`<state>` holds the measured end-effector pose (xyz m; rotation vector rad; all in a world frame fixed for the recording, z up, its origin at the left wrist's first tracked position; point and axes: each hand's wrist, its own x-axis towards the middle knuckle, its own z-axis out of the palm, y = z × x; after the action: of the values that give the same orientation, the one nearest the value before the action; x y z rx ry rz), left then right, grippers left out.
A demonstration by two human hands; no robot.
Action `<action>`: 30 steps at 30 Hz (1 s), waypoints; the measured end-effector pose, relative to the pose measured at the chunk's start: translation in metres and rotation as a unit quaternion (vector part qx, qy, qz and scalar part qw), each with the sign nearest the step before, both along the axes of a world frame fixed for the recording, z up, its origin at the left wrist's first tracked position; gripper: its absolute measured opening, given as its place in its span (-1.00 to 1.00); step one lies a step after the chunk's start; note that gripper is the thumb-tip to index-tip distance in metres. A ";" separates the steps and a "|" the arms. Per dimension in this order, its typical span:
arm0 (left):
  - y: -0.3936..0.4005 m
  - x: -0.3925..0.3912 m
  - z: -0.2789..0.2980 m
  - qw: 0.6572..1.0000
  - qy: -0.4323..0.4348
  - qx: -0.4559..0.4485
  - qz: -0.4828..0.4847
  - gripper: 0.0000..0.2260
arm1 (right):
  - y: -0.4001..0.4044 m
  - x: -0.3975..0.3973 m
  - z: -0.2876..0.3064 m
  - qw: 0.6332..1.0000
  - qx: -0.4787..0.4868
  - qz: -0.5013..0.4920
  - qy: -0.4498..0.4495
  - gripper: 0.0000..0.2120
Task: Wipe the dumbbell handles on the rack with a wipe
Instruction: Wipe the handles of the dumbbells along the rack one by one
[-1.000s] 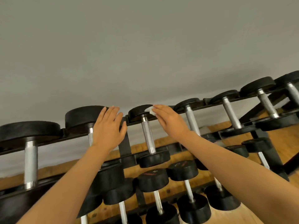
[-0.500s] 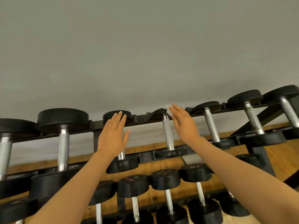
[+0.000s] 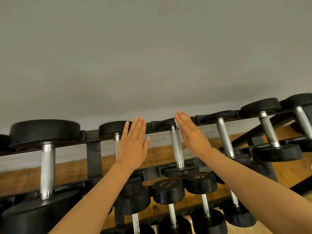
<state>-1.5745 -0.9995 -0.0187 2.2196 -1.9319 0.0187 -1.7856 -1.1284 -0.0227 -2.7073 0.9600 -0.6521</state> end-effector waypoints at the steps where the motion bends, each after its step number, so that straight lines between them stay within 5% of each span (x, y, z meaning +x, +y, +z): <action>1: -0.009 -0.007 -0.002 0.999 0.021 0.003 -0.029 -0.41 | -0.003 0.000 -0.001 1.000 -0.011 0.009 0.005 -0.26; 5: -0.033 -0.030 -0.014 0.991 0.101 0.031 -0.088 -0.50 | -0.010 -0.007 -0.002 0.998 -0.045 0.048 0.012 -0.11; 12: -0.037 -0.029 -0.017 0.981 0.162 0.018 -0.102 -0.53 | -0.022 0.030 0.003 0.977 -0.162 0.122 0.061 -0.44; 16: -0.034 -0.035 -0.016 0.979 0.183 0.010 -0.090 -0.50 | -0.038 0.012 0.010 0.964 -0.152 0.198 0.086 -0.36; 22: -0.034 -0.042 -0.016 0.973 0.218 -0.011 -0.080 -0.53 | -0.051 -0.029 -0.001 0.985 -0.024 0.168 0.026 -0.25; 30: -0.031 -0.053 -0.023 0.962 0.273 -0.001 -0.004 -0.53 | -0.032 0.016 0.000 0.980 -0.125 0.154 0.026 -0.47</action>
<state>-1.6276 -1.0305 -0.0417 1.9381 -1.6249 -0.5330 -1.7701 -1.1601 -0.0231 -3.0162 0.4738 -0.6803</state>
